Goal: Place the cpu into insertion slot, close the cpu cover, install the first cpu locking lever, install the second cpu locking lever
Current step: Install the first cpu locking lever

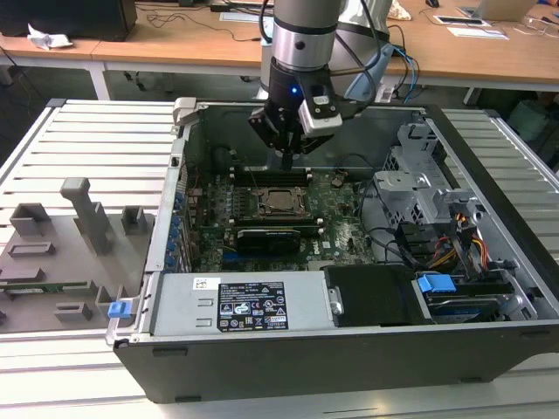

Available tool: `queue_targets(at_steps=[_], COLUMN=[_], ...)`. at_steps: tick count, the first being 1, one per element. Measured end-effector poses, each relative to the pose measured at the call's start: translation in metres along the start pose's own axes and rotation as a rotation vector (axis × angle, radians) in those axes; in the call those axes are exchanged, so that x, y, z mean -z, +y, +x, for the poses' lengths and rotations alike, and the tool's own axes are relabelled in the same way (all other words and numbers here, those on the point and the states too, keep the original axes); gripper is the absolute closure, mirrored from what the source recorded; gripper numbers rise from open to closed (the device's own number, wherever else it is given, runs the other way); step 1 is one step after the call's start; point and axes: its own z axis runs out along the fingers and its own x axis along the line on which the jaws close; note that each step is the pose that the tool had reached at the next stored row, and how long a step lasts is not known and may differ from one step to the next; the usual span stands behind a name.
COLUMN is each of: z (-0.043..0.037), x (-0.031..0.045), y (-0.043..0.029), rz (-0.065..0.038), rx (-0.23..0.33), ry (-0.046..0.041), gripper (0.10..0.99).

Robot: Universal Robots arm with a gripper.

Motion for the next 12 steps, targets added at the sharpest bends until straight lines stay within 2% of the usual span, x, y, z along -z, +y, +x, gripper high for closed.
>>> queue_targets(at_steps=[12], z=[0.0001], x=[-0.0003], y=[0.0], rz=[0.002], rx=[0.129], ry=[0.0005], gripper=[0.984])
